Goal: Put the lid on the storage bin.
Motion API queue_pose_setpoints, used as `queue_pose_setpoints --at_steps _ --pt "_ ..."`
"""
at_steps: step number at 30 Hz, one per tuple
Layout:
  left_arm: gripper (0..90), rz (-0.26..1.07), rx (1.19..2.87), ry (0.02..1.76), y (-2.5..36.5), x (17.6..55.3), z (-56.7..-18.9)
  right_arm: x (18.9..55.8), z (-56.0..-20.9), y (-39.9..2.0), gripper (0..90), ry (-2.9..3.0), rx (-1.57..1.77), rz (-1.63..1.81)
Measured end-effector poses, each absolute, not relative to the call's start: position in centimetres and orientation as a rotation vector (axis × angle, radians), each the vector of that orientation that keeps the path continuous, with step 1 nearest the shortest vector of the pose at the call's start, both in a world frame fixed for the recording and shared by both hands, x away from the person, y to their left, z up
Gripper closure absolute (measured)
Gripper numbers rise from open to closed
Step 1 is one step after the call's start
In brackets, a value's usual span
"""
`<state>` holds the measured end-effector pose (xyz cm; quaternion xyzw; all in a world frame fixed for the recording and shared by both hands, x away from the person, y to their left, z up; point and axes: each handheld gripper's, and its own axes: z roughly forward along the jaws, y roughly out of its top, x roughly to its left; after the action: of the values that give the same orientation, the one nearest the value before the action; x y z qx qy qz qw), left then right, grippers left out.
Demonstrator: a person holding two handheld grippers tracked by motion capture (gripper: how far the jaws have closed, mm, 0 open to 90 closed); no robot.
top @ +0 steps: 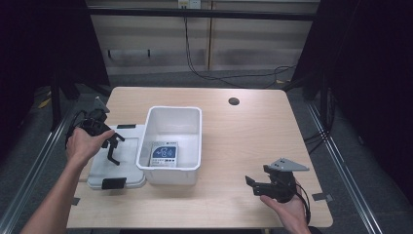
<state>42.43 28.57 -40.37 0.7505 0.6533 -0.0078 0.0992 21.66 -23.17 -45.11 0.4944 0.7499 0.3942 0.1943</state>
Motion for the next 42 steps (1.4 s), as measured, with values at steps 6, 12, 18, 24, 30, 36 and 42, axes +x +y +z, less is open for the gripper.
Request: queue_pose_setpoints --at_steps 6,12,18,24,30,36,42 --pt "66.5 -0.046 2.257 1.919 28.2 42.5 -41.0 21.7 -45.2 -23.2 20.9 2.112 1.382 1.101" --pt "73.7 -0.011 2.279 1.949 27.7 42.7 -41.6 21.7 -45.2 -23.1 20.9 2.118 1.382 1.096" --pt "78.7 0.010 2.286 1.963 27.3 42.9 -41.8 21.8 -45.3 -23.0 20.9 2.125 1.378 1.087" --pt "79.2 0.035 2.323 1.973 26.6 43.2 -41.7 21.8 -45.3 -22.9 20.9 2.132 1.378 1.079" --pt "79.8 0.028 2.287 1.999 26.7 43.5 -41.9 21.7 -45.3 -23.0 20.9 2.132 1.378 1.078" --pt "83.4 0.001 2.246 2.017 26.7 43.4 -41.6 21.8 -45.3 -22.9 20.9 2.135 1.379 1.078" --pt "84.7 0.022 2.291 1.991 26.2 43.4 -41.6 21.8 -45.3 -23.0 21.1 2.125 1.377 1.067"
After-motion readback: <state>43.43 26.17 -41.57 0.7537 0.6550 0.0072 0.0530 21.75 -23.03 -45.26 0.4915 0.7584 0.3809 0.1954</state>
